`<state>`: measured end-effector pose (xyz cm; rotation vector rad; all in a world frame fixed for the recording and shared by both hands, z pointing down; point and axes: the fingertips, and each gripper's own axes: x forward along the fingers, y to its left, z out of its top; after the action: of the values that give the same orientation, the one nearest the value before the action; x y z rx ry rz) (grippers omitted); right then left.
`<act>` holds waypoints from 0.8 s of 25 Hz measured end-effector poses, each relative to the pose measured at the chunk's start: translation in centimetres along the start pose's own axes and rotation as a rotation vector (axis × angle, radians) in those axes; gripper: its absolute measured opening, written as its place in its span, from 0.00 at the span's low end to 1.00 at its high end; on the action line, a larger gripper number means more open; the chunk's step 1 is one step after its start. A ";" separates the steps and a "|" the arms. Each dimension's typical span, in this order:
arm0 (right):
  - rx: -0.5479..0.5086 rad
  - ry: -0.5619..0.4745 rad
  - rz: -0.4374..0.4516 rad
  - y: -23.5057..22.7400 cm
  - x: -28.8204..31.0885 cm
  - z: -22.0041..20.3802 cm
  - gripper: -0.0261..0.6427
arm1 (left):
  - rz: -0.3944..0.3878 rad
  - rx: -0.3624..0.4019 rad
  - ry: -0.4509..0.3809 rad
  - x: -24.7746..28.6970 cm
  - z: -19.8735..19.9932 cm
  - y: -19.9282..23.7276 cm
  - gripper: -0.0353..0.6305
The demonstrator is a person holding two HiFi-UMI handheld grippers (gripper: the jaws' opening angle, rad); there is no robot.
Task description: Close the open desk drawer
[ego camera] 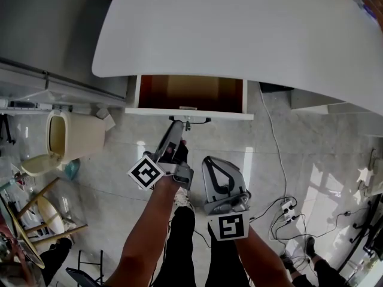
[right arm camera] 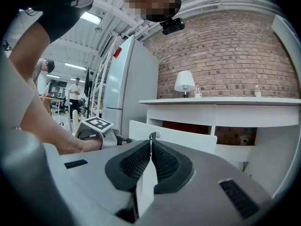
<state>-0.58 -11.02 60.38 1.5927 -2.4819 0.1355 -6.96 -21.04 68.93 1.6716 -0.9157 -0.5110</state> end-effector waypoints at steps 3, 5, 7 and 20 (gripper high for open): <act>0.002 -0.003 -0.002 -0.2 0.1 0.0 0.08 | -0.027 -0.073 -0.003 0.5 0.2 0.1 0.23; 0.006 -0.002 -0.004 -0.3 0.1 -0.1 0.08 | -0.047 -0.105 -0.011 0.9 0.4 -0.1 0.20; 0.009 -0.002 -0.005 -0.4 0.2 -0.1 0.08 | -0.043 -0.109 -0.014 1.1 0.4 -0.1 0.18; 0.029 -0.001 -0.008 -0.4 0.6 -0.2 0.08 | -0.047 -0.150 -0.052 1.2 0.5 0.2 0.12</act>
<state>-0.43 -11.72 60.72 1.6145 -2.4847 0.1696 -6.66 -22.35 69.10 1.5527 -0.8560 -0.6425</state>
